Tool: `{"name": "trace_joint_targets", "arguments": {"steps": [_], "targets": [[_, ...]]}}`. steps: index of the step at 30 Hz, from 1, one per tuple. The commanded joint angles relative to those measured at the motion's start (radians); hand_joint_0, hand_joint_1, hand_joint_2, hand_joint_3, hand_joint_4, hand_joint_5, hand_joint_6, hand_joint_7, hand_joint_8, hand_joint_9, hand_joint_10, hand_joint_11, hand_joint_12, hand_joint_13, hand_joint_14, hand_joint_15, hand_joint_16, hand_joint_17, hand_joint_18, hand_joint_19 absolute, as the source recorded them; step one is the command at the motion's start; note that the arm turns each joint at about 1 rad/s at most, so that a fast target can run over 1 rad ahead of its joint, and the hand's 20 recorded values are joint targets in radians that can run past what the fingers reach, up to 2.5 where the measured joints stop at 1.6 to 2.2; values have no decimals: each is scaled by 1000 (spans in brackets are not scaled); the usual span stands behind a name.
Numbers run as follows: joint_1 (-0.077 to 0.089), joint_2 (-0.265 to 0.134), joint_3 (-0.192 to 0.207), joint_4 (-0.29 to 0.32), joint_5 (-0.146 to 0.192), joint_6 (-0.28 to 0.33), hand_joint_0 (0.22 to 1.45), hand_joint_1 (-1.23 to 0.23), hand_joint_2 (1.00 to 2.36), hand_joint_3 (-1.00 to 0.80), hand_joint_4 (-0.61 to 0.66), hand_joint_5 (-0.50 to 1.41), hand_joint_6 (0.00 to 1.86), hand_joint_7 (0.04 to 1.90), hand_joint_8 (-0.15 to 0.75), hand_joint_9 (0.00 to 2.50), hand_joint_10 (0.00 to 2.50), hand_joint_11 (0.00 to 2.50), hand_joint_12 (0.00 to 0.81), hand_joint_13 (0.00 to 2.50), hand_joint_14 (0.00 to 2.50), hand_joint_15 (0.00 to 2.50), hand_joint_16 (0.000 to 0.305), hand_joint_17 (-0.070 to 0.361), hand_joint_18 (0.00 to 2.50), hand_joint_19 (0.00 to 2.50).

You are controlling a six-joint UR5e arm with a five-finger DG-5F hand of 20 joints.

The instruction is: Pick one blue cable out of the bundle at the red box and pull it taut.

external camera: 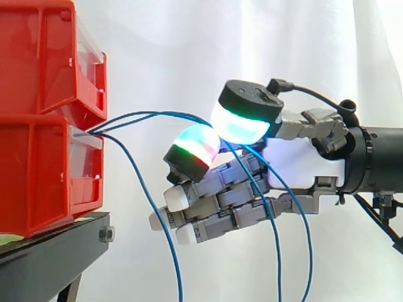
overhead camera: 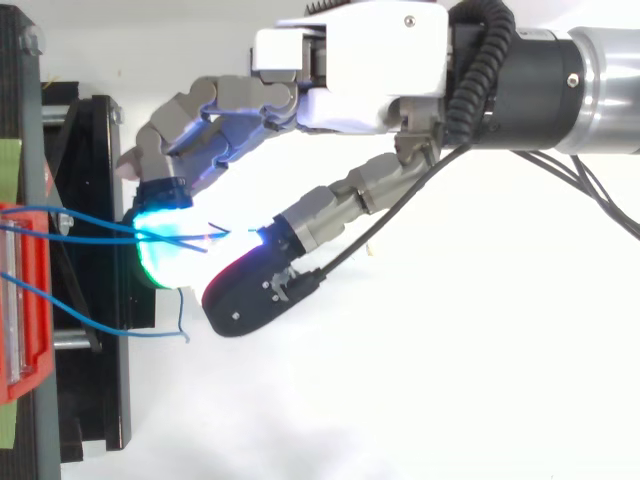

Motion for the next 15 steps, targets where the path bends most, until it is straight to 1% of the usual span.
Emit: {"name": "trace_joint_targets", "arguments": {"steps": [1,3,5,7,8,9,10,11,12,13,15], "targets": [[1,1,0,0,0,0,667,-923,1011,-343,209,-146,795,1040,292,563,10,375,346,238,4,97,49,111,200,132],[1,1,0,0,0,0,704,-946,1001,-483,218,-150,799,1011,292,559,10,371,346,241,3,82,49,111,211,110],[1,1,0,0,0,1,697,-957,1000,-500,221,-152,798,1012,289,563,10,377,347,246,1,78,49,111,218,110],[1,0,0,0,0,1,640,-937,1000,-500,206,-150,807,1038,286,585,10,373,344,255,4,96,49,111,218,136],[1,0,0,0,0,1,583,-907,1000,-500,199,-145,806,1047,289,591,10,376,345,259,3,101,50,112,218,147],[2,1,0,0,0,1,527,-836,1000,-500,201,-140,803,1045,302,612,9,376,354,264,4,109,52,116,214,168],[1,0,0,-2,0,1,515,-805,1000,-500,195,-136,799,1040,307,621,9,378,357,267,4,114,52,118,215,168],[2,1,0,-3,0,1,501,-736,1000,-500,177,-129,792,1035,312,642,9,366,360,271,4,122,53,120,212,182],[1,0,0,-6,0,1,499,-683,1000,-500,170,-126,788,1049,312,647,9,365,361,274,4,123,53,120,206,194],[2,0,0,-6,0,1,505,-669,1000,-500,167,-122,782,1059,311,647,9,371,358,274,4,128,53,119,199,191],[1,1,0,-6,0,1,555,-622,1002,-476,139,-118,773,1092,299,658,12,370,343,275,5,130,50,112,182,210]]}}
